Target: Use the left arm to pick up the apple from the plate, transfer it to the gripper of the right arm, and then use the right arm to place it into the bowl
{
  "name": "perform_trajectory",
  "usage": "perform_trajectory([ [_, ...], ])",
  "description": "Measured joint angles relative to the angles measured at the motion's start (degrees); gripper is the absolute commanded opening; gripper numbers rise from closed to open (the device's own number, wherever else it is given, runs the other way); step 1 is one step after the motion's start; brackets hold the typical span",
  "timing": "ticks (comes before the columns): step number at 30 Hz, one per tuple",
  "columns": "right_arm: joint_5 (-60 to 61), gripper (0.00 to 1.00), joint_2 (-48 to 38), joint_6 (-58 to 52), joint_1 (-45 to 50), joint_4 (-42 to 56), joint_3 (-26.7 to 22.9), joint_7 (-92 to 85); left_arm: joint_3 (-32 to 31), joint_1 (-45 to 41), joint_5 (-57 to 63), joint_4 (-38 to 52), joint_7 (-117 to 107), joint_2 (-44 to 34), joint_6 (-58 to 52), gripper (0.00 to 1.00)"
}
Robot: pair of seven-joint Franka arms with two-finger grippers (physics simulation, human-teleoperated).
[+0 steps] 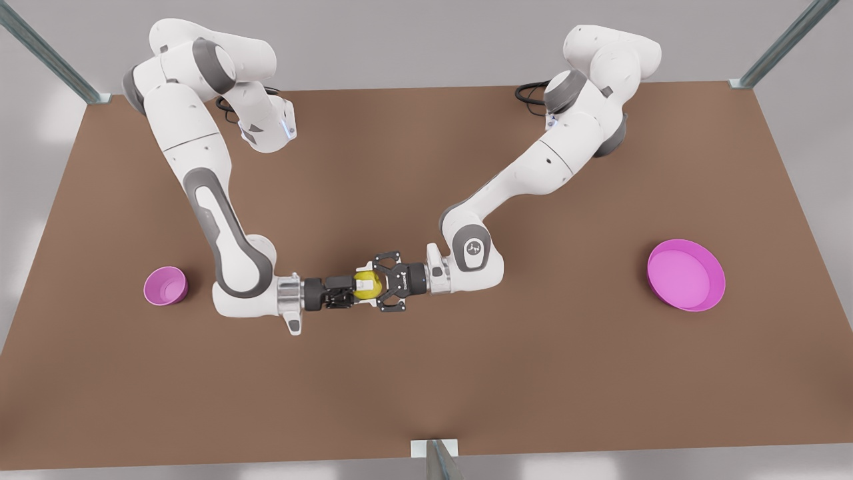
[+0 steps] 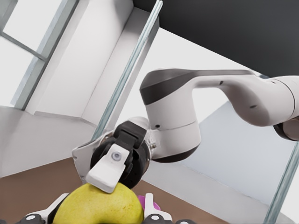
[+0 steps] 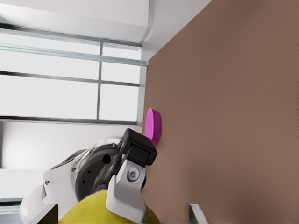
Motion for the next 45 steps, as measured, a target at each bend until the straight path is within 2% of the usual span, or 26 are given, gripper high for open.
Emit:
perform_trajectory([
  [13, -0.1, 1.0, -0.8, -0.7, -0.9, -1.8, 1.4, -1.6, 0.1, 0.0, 0.2, 0.0, 1.2, 0.0, -0.1, 0.76],
  [18, -0.1, 0.86, -0.9, -0.9, -0.9, -1.9, 1.5, -2.2, 0.3, 0.0, 0.3, -0.1, 1.5, 0.0, -0.1, 0.76],
  [25, -0.1, 0.84, -0.9, -0.8, -0.7, -1.8, 1.7, -2.8, 0.3, 0.0, 0.2, -0.1, 1.8, 0.0, -0.1, 0.77],
  [30, 0.0, 0.79, -0.9, -0.7, -0.7, -1.7, 1.7, -3.1, 0.3, 0.0, 0.3, -0.1, 2.0, 0.0, -0.1, 0.77],
  [31, 0.0, 0.79, -0.9, -0.7, -0.7, -1.7, 1.7, -3.2, 0.3, 0.0, 0.3, -0.1, 2.0, 0.0, -0.1, 0.79],
  [32, 0.0, 0.79, -0.9, -0.7, -0.7, -1.7, 1.7, -3.3, 0.3, 0.0, 0.4, -0.1, 2.0, 0.0, -0.1, 0.86],
  [36, 0.0, 0.79, -0.9, -0.7, -0.6, -1.7, 1.7, -3.4, 0.4, 0.0, 0.4, -0.2, 2.0, 0.0, -0.2, 0.89],
  [38, -0.1, 0.79, -0.9, -0.8, -0.8, -1.7, 1.7, -3.5, 0.4, 0.0, 0.5, -0.2, 2.0, 0.0, -0.3, 0.99],
  [45, -1.5, 0.79, -1.0, -1.6, -2.9, -1.6, 1.6, -3.7, 0.4, 0.5, 0.9, -2.0, 1.9, -0.3, -0.3, 0.99],
])
